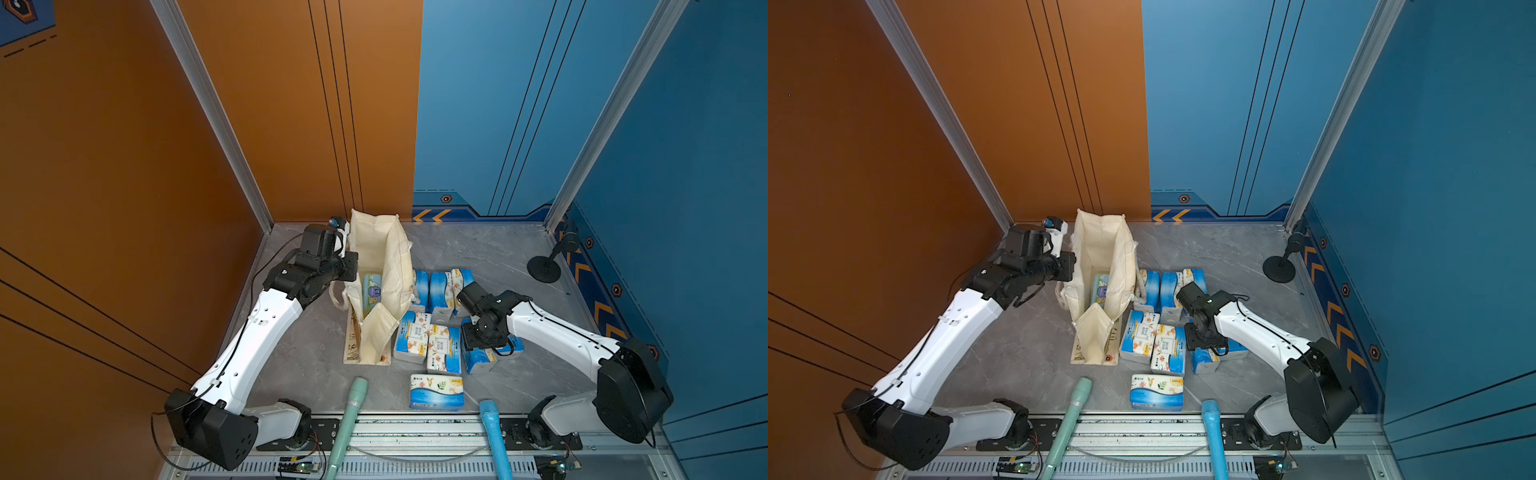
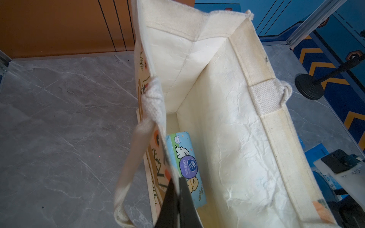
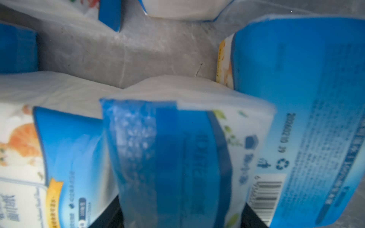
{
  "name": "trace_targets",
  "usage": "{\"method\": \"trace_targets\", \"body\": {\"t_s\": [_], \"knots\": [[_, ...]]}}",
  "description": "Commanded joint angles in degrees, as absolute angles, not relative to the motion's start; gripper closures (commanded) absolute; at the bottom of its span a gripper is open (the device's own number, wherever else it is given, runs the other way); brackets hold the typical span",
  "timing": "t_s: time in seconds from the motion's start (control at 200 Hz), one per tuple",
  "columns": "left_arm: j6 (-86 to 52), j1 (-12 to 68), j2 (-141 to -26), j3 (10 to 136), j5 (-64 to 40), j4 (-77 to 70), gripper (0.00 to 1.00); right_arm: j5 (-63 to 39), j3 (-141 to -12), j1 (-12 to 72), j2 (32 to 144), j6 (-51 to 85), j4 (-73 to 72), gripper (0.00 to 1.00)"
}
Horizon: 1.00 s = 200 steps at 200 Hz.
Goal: Put tissues into the canvas bag
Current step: Pick up the pack of facial tissues from the center of the board.
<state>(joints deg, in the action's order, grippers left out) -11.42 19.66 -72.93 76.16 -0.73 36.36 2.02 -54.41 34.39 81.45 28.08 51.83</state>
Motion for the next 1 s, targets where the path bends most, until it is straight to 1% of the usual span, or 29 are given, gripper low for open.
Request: {"method": "trace_targets", "body": {"t_s": [0.0,0.065,0.21,0.37,0.486,0.616,0.711,0.806,0.896,0.996], "knots": [[-11.0,19.1,-72.5,75.2,-1.6,35.8,1.00,1.4,-53.5,34.3,81.7,28.6,50.8,0.48],[-10.9,19.2,-72.5,75.4,-1.7,35.8,1.00,1.3,-53.9,34.2,80.7,28.6,51.2,0.54],[-11.0,19.2,-72.6,75.5,-1.8,35.8,1.00,2.7,-56.3,33.9,77.3,28.2,53.5,0.60],[-10.9,19.2,-72.3,75.5,-1.8,35.8,1.00,4.2,-62.3,33.6,72.7,26.9,58.3,0.63],[-11.0,19.2,-72.1,75.4,-1.8,35.8,1.00,5.8,-67.3,33.3,69.9,26.0,61.3,0.63],[-11.0,19.2,-72.0,75.4,-1.8,35.8,1.00,8.0,-73.5,33.0,67.2,24.8,60.9,0.63],[-11.0,19.2,-72.2,75.7,-1.9,35.7,1.00,6.7,-77.6,33.2,66.2,23.6,56.1,0.63],[-11.1,19.5,-72.2,75.9,-2.0,35.8,1.00,0.8,-80.1,33.6,66.3,23.8,47.3,0.63],[-11.3,19.6,-72.2,76.0,-1.8,35.7,1.00,-4.4,-82.8,35.2,68.7,24.5,38.5,0.63],[-11.3,19.9,-72.3,76.1,-1.8,35.8,1.00,-7.1,-87.8,38.2,74.1,24.3,32.2,0.63]]}}
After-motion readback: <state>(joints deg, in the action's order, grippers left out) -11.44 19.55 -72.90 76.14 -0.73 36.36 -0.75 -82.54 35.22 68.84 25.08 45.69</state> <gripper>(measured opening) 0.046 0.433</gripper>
